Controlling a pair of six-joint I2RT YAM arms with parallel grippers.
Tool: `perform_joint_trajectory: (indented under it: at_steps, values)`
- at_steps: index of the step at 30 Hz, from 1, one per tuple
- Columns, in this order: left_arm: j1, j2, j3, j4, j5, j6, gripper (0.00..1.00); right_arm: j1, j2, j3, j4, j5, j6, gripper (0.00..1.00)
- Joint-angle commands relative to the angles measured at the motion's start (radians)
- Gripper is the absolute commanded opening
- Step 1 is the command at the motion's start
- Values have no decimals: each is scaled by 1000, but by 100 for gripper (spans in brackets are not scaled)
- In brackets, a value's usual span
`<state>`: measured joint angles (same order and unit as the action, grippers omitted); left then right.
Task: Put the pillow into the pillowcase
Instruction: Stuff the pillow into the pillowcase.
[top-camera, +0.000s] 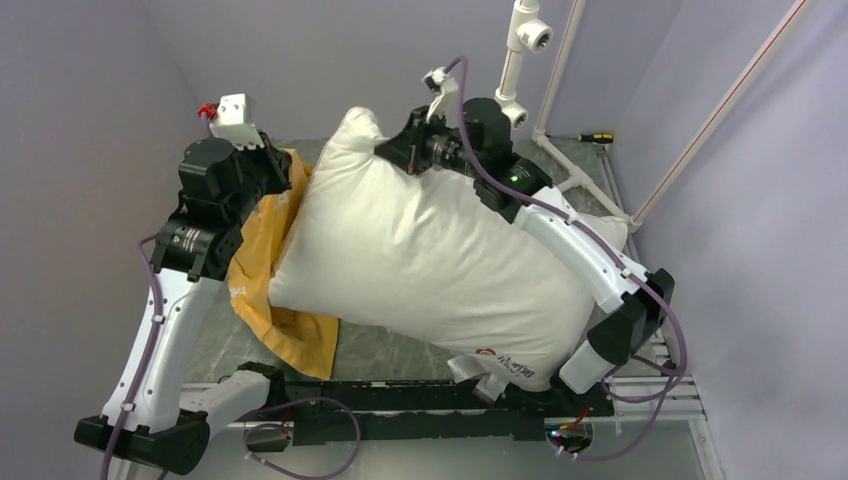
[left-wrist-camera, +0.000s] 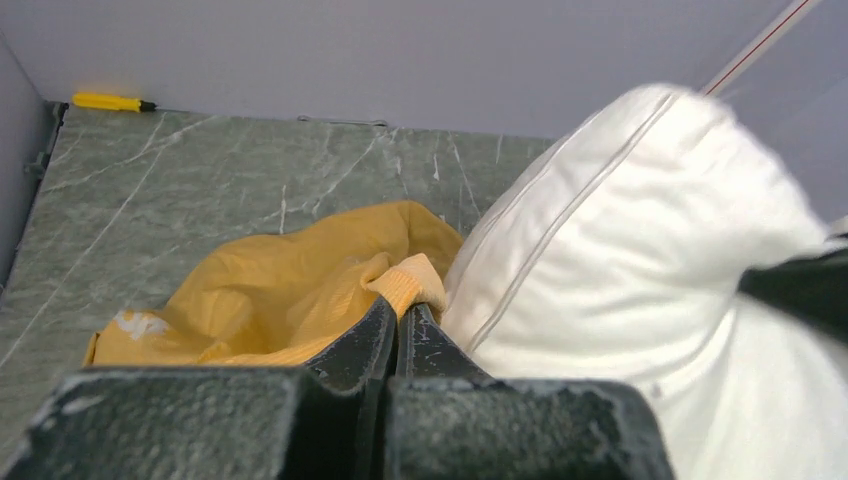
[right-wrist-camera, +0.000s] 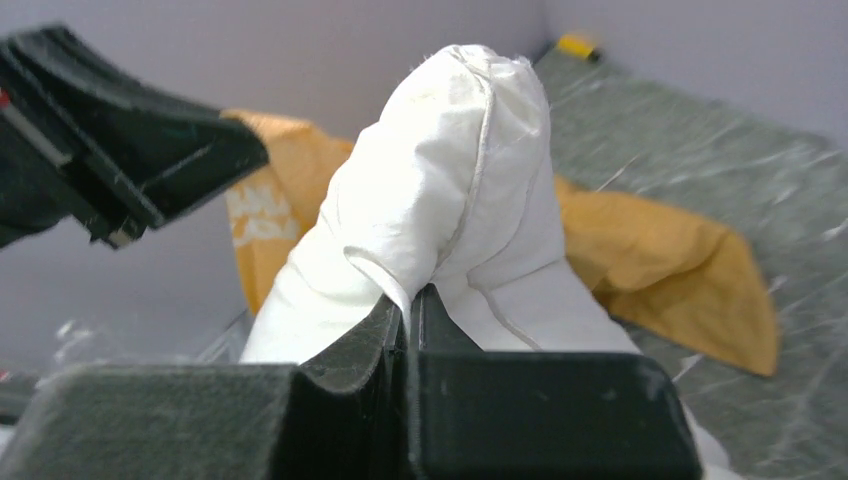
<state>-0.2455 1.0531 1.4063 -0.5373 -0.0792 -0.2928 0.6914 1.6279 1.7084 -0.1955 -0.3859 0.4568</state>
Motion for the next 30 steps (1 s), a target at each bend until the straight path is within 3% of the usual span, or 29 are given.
perform_joint_trajectory:
  at_steps: [1,7,13,16,20,26,30]
  values:
    - [-5,-58,-9,101,30,-37,0,-13,-69,8,187,205,-39,0]
    - [-5,-69,-19,152,78,-116,0,57,-26,4,268,382,-101,0]
    - [-5,-32,35,147,97,-173,0,236,39,-25,418,677,-303,0]
    - [-5,-15,48,143,89,-212,0,281,67,-24,463,705,-320,0]
    - [-5,7,55,141,82,-235,0,294,88,12,366,517,-270,0]
    - [-5,1,29,90,-104,-233,0,276,64,19,114,127,-245,0]
    - [-5,-31,-35,190,-72,-139,0,259,136,91,7,-164,-233,0]
